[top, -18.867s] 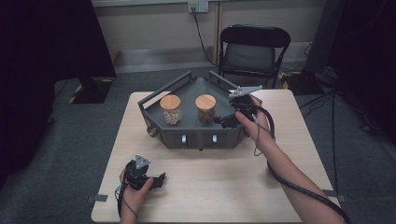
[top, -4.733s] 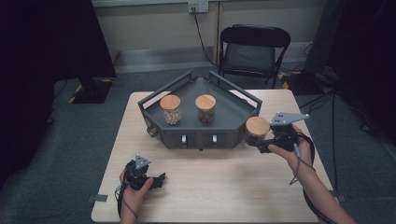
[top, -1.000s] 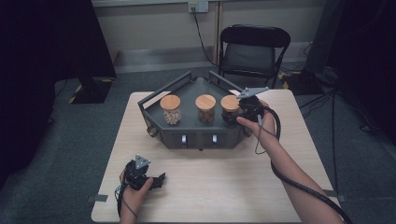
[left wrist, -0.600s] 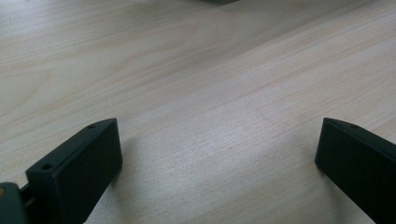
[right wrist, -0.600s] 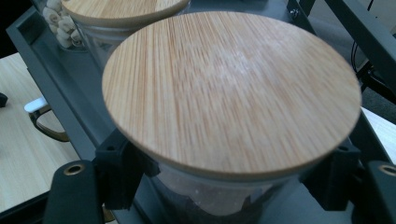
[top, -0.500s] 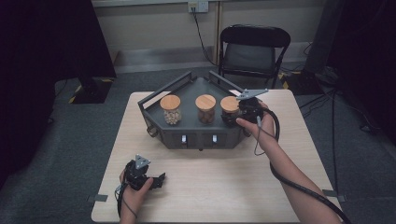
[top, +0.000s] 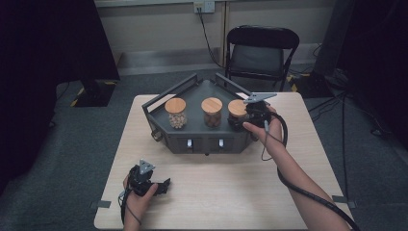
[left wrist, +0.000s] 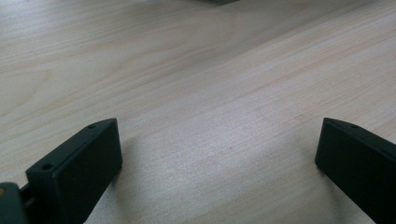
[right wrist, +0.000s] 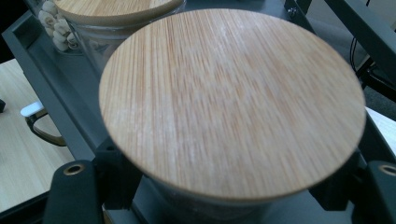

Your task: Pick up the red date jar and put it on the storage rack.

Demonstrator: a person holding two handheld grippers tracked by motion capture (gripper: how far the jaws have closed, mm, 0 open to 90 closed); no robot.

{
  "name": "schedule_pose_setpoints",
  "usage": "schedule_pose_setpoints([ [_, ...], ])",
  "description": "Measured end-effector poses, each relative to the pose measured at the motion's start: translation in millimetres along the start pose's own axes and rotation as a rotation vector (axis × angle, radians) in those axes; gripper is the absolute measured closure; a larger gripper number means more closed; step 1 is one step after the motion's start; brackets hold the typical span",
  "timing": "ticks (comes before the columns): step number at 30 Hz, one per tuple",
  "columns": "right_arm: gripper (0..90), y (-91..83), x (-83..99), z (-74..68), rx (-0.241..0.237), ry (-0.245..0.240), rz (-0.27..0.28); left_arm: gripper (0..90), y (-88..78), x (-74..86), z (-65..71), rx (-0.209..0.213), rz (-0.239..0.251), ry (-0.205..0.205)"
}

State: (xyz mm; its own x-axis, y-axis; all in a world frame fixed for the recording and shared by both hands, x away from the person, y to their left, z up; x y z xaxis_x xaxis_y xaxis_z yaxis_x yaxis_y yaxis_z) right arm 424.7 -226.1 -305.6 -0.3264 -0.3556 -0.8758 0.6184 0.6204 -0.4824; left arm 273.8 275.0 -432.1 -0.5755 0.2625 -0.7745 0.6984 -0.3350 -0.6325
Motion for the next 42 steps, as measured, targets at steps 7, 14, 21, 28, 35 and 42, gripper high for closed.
schedule_pose_setpoints([
  [7, 25.4, 0.2, -1.7, -2.6, 0.011, 0.004, -0.007, 0.2, 0.0, 0.0, 0.0, 0.0, 0.0, 0.0],
  [14, 25.4, 0.3, -3.0, -3.0, 0.013, 0.008, -0.012, 0.2, 0.0, 0.0, 0.0, 0.0, 0.0, 0.0],
  [21, 24.1, -0.8, -2.7, -3.0, 0.015, 0.013, -0.003, 0.2, 0.0, 0.0, 0.0, 0.0, 0.0, 0.0],
  [28, 17.8, -3.9, -4.7, -1.5, 0.016, 0.022, -0.006, 0.2, 0.0, 0.0, 0.0, 0.0, 0.0, 0.0],
  [35, 8.9, -7.9, -2.4, 0.3, 0.017, 0.038, -0.001, 0.2, 0.0, 0.0, 0.0, 0.0, 0.0, 0.0],
  [42, 2.1, -15.3, 2.5, -1.3, 0.021, 0.033, 0.016, 0.2, 0.0, 0.0, 0.1, 0.0, 0.0, 0.0],
])
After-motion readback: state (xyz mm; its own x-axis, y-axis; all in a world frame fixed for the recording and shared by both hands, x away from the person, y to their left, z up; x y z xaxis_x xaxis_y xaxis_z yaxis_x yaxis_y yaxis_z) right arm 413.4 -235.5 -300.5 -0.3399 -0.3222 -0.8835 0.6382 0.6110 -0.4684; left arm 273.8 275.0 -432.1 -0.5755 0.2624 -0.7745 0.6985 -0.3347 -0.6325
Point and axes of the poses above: each handheld gripper's, and its own axes: y roughly forward along the jaws, x roughly out of its underside, z roughly to its right, the point moved 2 cm from there along y, roughly forward along the jaws, and after that the axes turned 4 degrees about z, right-handed, at the moved point
